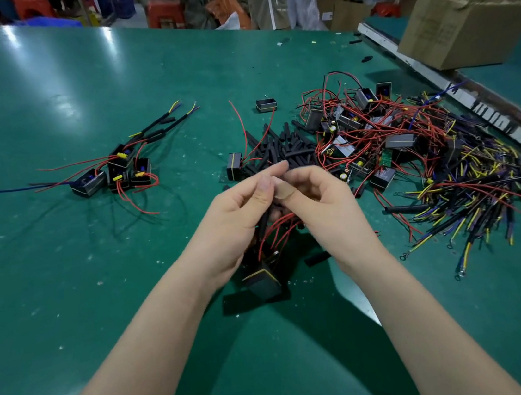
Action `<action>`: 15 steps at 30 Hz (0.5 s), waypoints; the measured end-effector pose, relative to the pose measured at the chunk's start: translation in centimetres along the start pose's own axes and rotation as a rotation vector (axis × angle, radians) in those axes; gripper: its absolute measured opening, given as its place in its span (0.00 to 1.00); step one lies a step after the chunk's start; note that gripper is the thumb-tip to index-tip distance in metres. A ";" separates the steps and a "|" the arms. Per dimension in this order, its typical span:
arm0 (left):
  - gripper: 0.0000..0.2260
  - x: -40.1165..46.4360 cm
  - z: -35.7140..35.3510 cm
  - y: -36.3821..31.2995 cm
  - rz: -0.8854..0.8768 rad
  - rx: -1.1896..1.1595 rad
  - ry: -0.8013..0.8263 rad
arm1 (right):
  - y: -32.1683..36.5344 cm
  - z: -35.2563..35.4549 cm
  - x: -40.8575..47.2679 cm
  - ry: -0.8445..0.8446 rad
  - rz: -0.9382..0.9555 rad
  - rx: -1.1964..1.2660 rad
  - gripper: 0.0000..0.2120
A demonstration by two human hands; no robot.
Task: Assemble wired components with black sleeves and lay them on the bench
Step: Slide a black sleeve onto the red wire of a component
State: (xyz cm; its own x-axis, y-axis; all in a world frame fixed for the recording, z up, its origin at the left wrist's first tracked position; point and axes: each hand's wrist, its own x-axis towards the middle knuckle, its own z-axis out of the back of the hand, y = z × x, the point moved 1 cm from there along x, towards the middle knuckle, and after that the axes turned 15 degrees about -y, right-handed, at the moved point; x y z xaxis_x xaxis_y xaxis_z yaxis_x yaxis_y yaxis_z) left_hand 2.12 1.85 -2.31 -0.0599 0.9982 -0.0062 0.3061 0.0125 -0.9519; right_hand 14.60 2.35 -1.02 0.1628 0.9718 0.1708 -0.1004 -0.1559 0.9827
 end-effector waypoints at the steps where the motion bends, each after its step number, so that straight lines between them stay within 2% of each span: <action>1: 0.15 0.0 0.0 0.0 0.003 0.002 -0.001 | 0.1 0.1 0.1 0.001 -0.014 0.003 0.04; 5: 0.20 0.4 0.5 0.2 0.049 -0.078 -0.022 | 0.4 0.7 0.3 0.194 -0.135 0.052 0.05; 8: 0.26 0.5 0.6 0.1 0.099 -0.122 -0.044 | 0.4 0.9 0.2 0.209 -0.096 0.003 0.05; 10: 0.21 0.5 0.5 0.2 0.113 -0.079 -0.039 | 0.6 0.9 0.2 0.125 -0.036 0.040 0.06; 12: 0.14 0.4 0.5 0.2 0.089 0.041 -0.013 | 0.7 1.2 0.6 -0.039 -0.041 0.092 0.07; 15: 0.14 0.6 1.1 0.2 -0.029 0.213 -0.011 | 0.8 2.3 1.5 -0.269 -0.068 0.141 0.08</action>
State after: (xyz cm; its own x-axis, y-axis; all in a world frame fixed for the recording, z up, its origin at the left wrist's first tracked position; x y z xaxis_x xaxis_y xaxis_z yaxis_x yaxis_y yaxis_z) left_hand 1.13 2.42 -2.81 -0.0760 0.9969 0.0200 0.0962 0.0273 -0.9950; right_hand 17.05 3.31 0.19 0.4205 0.9019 0.0987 0.0541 -0.1335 0.9896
